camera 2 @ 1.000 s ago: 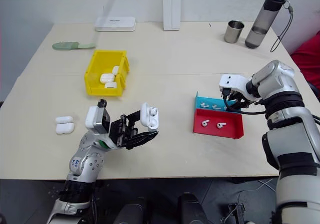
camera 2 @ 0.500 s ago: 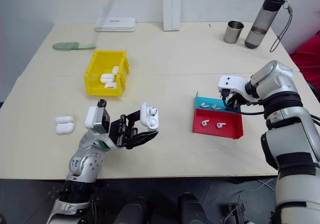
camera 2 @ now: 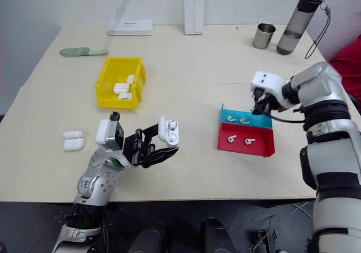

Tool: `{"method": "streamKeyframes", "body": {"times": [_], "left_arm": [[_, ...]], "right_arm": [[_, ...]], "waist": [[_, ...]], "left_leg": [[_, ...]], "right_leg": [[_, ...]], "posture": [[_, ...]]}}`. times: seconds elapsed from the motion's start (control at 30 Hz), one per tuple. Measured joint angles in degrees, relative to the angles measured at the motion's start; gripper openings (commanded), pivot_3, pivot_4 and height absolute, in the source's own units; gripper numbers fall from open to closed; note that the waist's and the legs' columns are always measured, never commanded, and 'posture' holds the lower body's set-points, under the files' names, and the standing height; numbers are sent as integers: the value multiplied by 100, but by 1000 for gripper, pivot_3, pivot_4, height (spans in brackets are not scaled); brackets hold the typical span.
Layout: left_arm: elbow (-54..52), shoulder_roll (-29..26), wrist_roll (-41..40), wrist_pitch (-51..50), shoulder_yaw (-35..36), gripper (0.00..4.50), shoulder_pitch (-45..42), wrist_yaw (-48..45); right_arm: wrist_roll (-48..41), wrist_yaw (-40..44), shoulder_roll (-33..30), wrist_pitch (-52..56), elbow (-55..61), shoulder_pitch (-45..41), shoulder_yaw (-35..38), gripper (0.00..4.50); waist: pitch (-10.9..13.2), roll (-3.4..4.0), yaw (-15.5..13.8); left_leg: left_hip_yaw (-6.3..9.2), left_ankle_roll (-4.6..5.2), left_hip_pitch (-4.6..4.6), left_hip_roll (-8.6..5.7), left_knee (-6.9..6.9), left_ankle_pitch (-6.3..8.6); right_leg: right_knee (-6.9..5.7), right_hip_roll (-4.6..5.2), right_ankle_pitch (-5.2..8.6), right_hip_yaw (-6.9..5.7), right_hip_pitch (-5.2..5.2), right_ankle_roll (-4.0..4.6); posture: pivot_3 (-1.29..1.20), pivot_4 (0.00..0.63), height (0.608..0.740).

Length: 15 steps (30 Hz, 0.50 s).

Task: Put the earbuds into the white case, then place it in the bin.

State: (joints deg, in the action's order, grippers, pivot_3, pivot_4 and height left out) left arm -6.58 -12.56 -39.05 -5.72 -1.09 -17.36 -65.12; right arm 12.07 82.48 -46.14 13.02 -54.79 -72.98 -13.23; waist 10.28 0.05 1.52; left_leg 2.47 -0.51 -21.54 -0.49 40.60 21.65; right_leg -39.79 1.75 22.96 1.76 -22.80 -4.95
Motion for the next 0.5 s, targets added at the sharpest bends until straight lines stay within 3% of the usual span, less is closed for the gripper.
{"method": "streamKeyframes", "body": {"times": [0.13,0.27,0.4,0.5], "left_arm": [[2,-38,-104,-133,35,2761,-88,-12],[0,-33,-222,-222,79,2761,-291,-16],[56,46,-252,-333,59,2761,-488,-13],[75,79,-260,-391,50,2761,-589,-12]], "right_arm": [[-1597,586,-447,906,1736,475,1136,439],[-3371,516,-79,2463,3530,1599,2280,439],[-5696,-977,1098,4489,6002,2796,3444,439],[-7074,-2347,1964,5043,7128,3249,3887,439]], "waist": [[0,-1,0],[-1,-2,5],[-1,-2,3],[-2,-2,3]], "left_leg": [[11,1,1,0,0,1],[14,1,1,1,0,1],[21,1,0,2,12,1],[24,1,1,1,13,1]], "right_leg": [[3,-1,0,-5,9,0],[5,-4,0,-7,22,0],[-10,-7,0,-5,20,0],[-8,-6,0,-5,22,0]], "posture": [[0,150,740],[0,150,740],[0,150,740],[0,150,740]]}}
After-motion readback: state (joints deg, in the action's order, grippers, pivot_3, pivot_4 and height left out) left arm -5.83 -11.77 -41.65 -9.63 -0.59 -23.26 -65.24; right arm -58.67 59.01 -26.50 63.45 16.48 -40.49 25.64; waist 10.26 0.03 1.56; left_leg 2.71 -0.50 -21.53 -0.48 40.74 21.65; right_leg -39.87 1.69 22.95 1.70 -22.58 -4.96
